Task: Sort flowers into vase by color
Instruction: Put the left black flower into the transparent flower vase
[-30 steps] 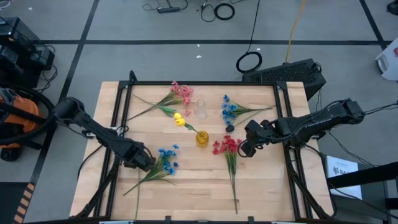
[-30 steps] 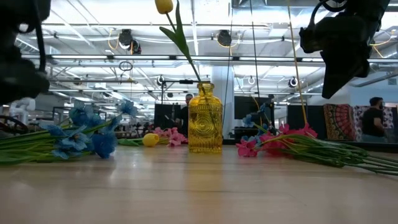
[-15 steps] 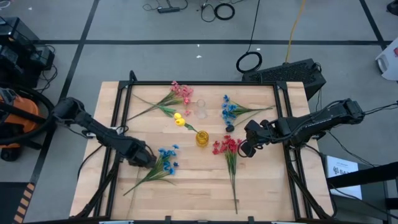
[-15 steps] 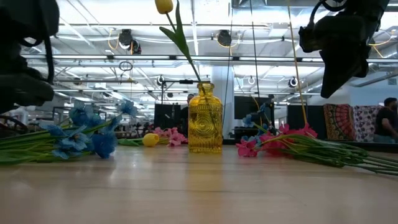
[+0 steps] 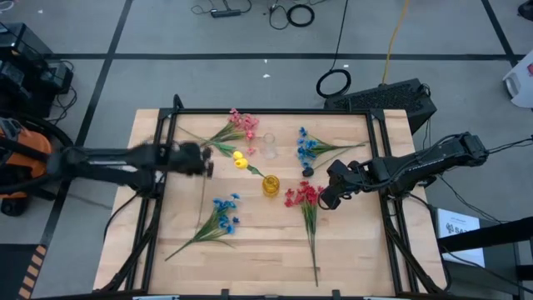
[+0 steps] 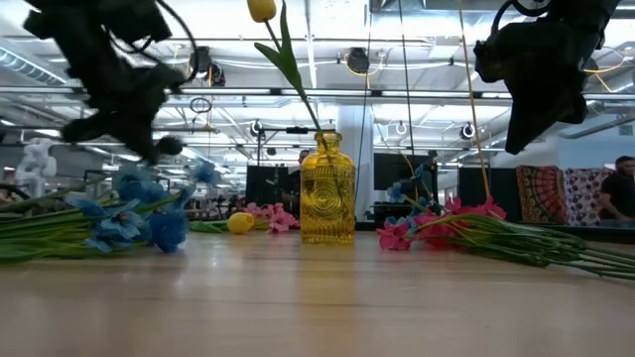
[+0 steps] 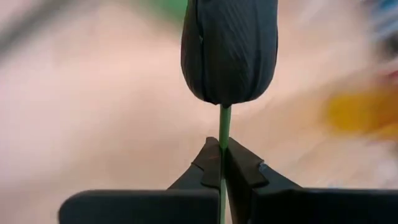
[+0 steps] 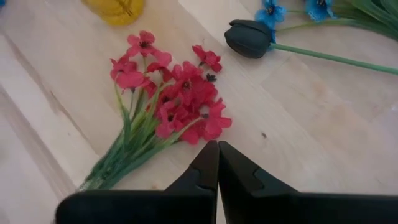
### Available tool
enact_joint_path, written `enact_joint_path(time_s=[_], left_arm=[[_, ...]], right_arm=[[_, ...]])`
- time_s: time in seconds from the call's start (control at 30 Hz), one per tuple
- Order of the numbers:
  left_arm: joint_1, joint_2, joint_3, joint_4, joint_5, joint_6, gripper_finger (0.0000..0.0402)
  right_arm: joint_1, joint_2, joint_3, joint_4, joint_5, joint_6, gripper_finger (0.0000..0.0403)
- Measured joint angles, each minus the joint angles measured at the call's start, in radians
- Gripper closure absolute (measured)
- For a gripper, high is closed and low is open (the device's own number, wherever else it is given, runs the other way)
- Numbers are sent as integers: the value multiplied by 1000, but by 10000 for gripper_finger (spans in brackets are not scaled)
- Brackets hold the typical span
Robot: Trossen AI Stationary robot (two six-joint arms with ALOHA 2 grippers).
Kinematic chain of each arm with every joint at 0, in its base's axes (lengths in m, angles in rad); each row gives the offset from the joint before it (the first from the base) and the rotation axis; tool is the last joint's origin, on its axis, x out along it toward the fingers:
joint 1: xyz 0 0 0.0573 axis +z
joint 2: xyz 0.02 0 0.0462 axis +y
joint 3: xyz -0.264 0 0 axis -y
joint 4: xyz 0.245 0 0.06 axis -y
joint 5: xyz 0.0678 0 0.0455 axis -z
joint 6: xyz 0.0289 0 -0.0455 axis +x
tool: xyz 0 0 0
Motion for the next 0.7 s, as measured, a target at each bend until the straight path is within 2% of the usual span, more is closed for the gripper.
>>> enact_joint_path(time_s=[0.13,0.2,0.27,0.47,0.7], left_arm=[[237,-88,0,285,81,399,398],[339,-89,9,423,158,569,398],[429,-54,35,498,235,671,398],[591,177,174,704,504,798,398],[642,408,354,1015,861,809,398]], right_arm=[[0,0,0,0,43,39,403],[0,0,0,9,45,38,403],[0,0,0,28,47,33,403],[-3,0,0,86,104,30,403],[-20,0,0,111,120,118,403]])
